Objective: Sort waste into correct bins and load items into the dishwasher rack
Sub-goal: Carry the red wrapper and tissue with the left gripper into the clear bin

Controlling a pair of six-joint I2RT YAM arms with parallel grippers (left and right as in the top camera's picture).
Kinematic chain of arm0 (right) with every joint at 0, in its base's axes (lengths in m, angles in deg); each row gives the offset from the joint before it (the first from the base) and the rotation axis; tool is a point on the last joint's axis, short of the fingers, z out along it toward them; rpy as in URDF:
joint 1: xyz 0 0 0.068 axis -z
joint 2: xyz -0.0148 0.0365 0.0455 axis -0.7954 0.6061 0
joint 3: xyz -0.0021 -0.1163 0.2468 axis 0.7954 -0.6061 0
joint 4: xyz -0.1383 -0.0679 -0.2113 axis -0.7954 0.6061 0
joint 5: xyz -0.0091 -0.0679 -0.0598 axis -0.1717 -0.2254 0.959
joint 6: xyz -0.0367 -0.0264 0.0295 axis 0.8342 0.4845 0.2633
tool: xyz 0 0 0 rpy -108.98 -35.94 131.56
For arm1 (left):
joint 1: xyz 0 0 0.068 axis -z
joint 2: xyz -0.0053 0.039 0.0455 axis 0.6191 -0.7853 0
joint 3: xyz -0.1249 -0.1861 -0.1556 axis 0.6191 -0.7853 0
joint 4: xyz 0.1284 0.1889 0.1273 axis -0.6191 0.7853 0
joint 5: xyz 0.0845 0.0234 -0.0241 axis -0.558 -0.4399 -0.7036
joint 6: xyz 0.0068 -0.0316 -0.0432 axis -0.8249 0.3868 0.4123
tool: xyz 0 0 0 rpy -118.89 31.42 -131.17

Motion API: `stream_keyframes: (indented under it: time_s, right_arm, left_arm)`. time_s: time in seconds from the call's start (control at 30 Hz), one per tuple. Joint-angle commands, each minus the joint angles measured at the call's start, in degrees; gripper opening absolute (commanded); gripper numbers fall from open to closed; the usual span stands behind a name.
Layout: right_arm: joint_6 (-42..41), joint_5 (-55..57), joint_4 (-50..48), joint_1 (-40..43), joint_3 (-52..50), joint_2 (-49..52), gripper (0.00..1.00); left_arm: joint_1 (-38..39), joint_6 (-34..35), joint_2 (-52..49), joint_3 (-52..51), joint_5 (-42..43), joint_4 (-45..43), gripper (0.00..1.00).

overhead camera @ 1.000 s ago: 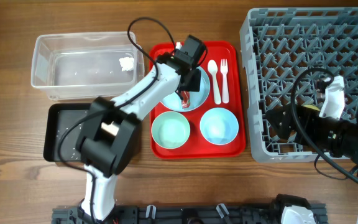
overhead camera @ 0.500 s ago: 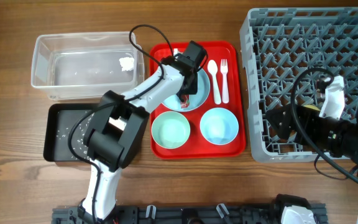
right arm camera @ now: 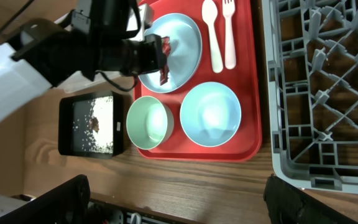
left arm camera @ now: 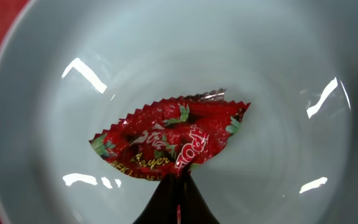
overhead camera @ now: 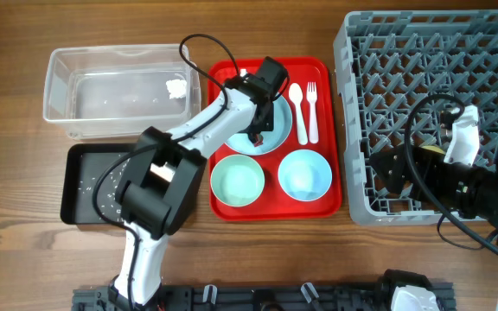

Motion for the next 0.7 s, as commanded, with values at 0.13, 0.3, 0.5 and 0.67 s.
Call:
stream_keyframes:
  time_s: [0.13, 0.3, 0.5, 0.67]
  right_arm:
    - [-0.2, 0.5, -0.1, -0.3, -0.1, 0.1, 0.92]
    - [-0.2, 0.5, 0.0, -0.3, -0.1, 0.1, 0.92]
    - [-0.3, 0.5, 0.0, -0.3, -0.1, 0.1, 0.92]
    - [-0.3, 0.5, 0.1, -0.3, -0.1, 0.1, 0.92]
  left_arm:
    - [-7.1, -3.7, 16.7, 2.4, -6.4, 2.0, 0.04]
    - [-16.8, -4.4, 18.2, 2.3, -7.9, 2.0, 0.04]
    - [-26.0, -4.9, 13.8, 2.2, -7.4, 1.8, 0.13]
    - [-30.8, -4.9, 14.3, 2.8, -1.4, 1.9, 0.83]
